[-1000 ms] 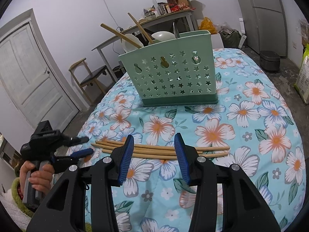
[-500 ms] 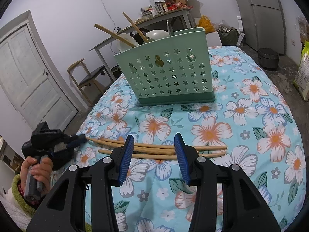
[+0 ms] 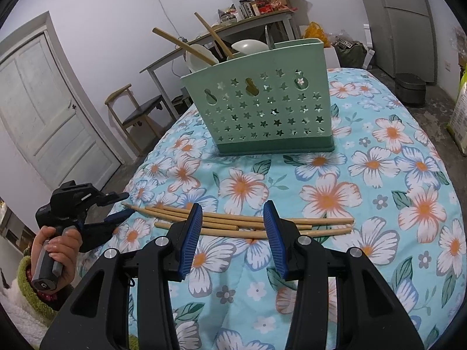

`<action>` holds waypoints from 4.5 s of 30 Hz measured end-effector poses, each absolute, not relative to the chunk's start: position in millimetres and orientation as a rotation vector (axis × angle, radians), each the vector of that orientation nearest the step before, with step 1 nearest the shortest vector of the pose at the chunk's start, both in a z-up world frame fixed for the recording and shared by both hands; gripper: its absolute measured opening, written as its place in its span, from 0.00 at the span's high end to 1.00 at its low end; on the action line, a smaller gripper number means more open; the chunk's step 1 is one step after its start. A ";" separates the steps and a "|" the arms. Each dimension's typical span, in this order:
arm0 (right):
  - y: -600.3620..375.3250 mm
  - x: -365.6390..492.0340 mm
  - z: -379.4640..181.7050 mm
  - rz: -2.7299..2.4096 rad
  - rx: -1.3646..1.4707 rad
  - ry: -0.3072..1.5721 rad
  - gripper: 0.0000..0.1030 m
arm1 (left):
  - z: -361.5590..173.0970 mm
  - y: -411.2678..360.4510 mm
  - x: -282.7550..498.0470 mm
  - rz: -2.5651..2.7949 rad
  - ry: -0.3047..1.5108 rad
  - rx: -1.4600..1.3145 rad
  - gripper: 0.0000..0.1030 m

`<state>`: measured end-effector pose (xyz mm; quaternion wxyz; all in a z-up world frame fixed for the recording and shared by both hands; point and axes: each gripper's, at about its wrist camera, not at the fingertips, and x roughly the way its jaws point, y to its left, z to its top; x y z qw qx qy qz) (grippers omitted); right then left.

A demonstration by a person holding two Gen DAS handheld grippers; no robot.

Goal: Organize utensils
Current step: 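Grasp a bamboo chopstick with the right tool while the left tool holds its chopstick, then lower the left tool's chopstick into the green holder while the right carries its chopstick, then lower the held chopstick into the green holder with the right tool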

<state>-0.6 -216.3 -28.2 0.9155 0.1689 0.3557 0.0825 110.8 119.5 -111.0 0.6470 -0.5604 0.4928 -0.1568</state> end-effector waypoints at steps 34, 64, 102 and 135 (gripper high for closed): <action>-292.0 1.8 -92.9 -0.064 0.871 0.890 0.58 | -64.8 136.3 105.4 -0.537 0.915 -0.884 0.91; -288.5 -34.0 9.4 -0.133 0.799 0.629 0.92 | 21.3 120.6 108.2 -0.767 0.789 -0.622 0.96; -330.2 -34.2 114.4 0.120 0.562 0.306 0.94 | 188.2 -82.3 163.3 -0.745 0.430 -0.144 0.96; -231.3 26.4 211.2 0.189 -0.045 0.121 0.94 | 96.0 37.3 142.5 -0.578 0.552 -0.445 0.33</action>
